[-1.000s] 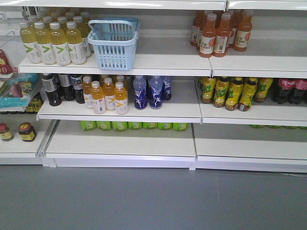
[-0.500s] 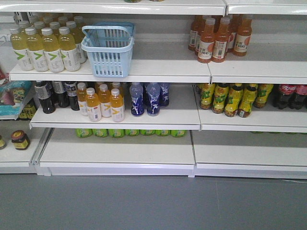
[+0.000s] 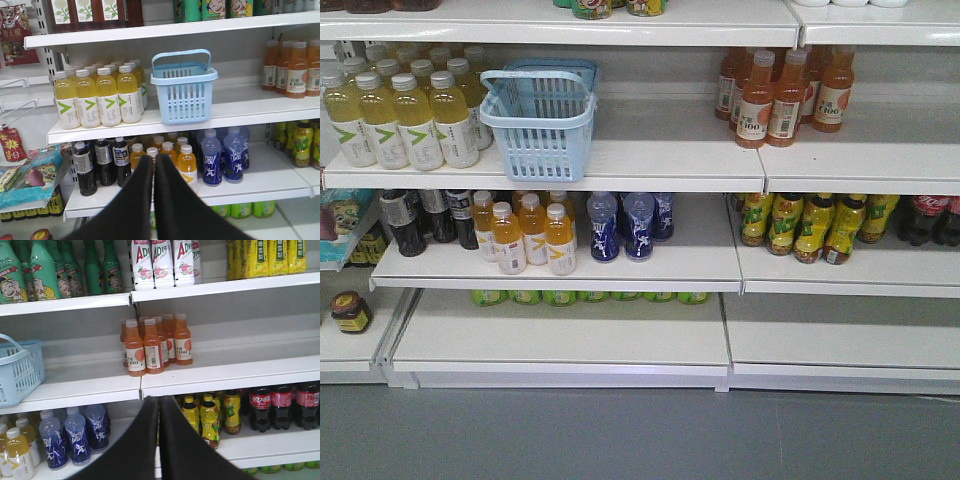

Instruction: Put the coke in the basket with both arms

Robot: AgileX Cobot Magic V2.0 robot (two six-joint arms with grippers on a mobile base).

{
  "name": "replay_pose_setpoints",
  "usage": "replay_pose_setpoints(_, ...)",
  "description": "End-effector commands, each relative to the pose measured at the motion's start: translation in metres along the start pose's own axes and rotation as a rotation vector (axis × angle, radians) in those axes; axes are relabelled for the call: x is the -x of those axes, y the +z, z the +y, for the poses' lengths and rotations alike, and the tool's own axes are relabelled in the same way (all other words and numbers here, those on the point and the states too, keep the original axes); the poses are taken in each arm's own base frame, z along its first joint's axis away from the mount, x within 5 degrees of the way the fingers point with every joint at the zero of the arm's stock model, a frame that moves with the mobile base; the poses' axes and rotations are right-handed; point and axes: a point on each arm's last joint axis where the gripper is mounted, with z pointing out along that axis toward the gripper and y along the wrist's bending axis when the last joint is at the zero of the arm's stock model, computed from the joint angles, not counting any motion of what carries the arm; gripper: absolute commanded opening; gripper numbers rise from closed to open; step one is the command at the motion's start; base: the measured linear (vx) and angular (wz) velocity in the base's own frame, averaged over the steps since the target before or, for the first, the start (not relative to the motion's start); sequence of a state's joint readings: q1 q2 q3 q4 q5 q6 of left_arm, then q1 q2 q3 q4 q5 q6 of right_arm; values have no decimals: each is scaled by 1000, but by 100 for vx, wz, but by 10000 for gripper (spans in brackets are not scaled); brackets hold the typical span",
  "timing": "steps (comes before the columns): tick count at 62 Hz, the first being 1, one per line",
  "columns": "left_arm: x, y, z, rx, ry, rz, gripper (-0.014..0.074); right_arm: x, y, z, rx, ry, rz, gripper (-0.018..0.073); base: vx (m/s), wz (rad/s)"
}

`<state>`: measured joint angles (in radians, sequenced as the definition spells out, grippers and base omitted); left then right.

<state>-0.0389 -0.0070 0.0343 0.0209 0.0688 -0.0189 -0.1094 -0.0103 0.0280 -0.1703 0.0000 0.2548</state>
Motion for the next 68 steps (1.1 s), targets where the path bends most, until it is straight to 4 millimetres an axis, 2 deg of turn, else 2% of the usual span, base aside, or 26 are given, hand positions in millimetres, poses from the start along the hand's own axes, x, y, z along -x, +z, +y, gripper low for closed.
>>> replay_pose_setpoints(1, 18, -4, 0, -2, -1, -120, -6, 5, -1, 1, 11, -9, -75, -8, 15, 2)
replay_pose_setpoints(68, 18, -4, 0, -2, -1, -120, -6, 5, -1, 1, 11, -9, -75, -8, 13, -1)
